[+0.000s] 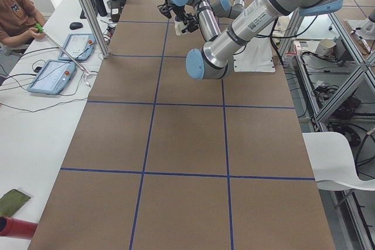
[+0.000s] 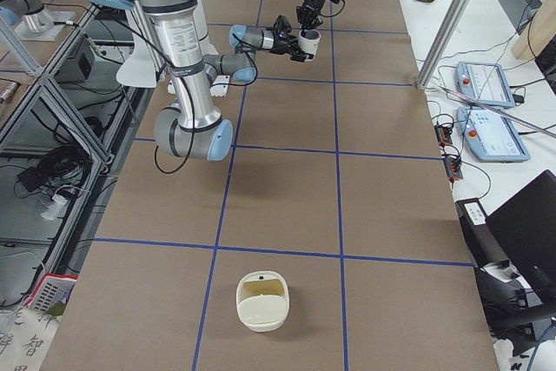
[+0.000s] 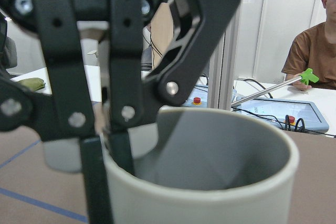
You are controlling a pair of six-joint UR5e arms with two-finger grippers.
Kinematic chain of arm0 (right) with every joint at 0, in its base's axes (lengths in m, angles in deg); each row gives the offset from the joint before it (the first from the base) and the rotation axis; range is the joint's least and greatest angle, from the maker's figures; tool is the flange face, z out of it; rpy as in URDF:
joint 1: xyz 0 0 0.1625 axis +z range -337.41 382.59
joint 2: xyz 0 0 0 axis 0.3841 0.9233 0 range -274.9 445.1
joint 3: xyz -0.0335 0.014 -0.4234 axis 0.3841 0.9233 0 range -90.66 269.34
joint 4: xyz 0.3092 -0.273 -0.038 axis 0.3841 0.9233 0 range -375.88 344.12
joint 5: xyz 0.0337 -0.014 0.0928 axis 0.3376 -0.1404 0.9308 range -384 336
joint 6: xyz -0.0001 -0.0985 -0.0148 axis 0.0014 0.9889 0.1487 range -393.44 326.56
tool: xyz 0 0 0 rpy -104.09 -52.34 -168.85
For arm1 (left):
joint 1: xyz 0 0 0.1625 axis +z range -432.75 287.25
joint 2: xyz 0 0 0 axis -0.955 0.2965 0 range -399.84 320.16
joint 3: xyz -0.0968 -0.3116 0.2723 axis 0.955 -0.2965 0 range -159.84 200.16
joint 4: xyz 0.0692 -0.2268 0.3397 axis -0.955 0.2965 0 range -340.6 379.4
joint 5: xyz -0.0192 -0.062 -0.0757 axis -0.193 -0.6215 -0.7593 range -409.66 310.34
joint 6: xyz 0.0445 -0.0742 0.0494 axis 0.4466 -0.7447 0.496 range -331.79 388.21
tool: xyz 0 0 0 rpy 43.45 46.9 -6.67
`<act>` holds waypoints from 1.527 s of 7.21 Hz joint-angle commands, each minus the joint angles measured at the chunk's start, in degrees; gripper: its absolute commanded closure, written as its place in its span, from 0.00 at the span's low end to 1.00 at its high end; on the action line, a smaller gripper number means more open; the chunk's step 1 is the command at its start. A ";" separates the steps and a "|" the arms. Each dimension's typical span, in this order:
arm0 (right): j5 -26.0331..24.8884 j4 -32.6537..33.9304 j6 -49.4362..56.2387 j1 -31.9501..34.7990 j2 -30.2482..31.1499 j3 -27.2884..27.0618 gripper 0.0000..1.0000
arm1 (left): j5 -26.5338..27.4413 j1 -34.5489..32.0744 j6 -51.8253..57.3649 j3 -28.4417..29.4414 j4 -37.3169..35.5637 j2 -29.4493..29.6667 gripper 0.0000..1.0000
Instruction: Left arm hands cup to right arm to dump lemon
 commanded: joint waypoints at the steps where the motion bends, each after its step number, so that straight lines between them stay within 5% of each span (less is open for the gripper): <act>1: 0.01 0.10 0.26 0.01 0.00 0.01 0.45 | 0.42 0.09 -0.14 -0.10 -0.08 0.04 0.01; 6: 0.10 -1.03 -0.43 0.62 0.00 -0.60 0.53 | 0.69 -7.36 1.00 -7.13 0.01 -0.57 0.00; 11: 0.37 -15.32 -6.59 7.64 12.62 -2.35 0.56 | 3.77 -8.26 4.34 -6.43 0.10 -2.86 0.00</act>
